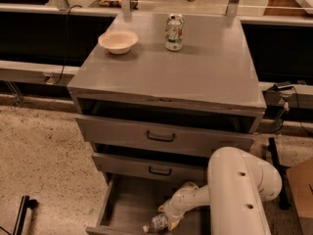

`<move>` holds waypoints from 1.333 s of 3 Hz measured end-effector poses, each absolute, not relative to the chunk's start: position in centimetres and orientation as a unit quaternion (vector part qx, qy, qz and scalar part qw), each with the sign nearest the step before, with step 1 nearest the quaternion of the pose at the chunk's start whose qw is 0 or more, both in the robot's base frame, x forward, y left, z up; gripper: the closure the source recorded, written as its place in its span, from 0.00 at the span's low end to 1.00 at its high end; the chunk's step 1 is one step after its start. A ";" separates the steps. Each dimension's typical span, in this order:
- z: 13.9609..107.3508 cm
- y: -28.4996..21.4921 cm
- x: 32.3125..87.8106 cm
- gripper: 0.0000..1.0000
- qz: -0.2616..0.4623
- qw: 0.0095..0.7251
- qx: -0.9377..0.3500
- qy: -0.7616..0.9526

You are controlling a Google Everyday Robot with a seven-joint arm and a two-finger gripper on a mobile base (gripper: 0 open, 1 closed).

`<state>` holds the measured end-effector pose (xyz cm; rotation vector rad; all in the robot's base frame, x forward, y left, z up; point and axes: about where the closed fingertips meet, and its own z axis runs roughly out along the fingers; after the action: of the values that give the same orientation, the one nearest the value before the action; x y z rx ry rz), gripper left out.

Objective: Pick blue plastic bottle from bottom drawer and place on counter

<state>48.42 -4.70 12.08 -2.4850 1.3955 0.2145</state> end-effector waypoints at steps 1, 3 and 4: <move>12.4 -4.7 48.3 0.56 0.080 0.147 -0.857 0.487; 19.5 -3.8 47.3 0.99 0.110 0.230 -0.831 0.495; 24.7 -4.2 46.7 1.00 0.131 0.284 -0.809 0.497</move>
Offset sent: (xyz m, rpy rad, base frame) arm 0.0005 0.0002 0.0656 0.1898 -0.0302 -0.0598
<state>46.72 -4.17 24.73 -2.1653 1.3290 0.3516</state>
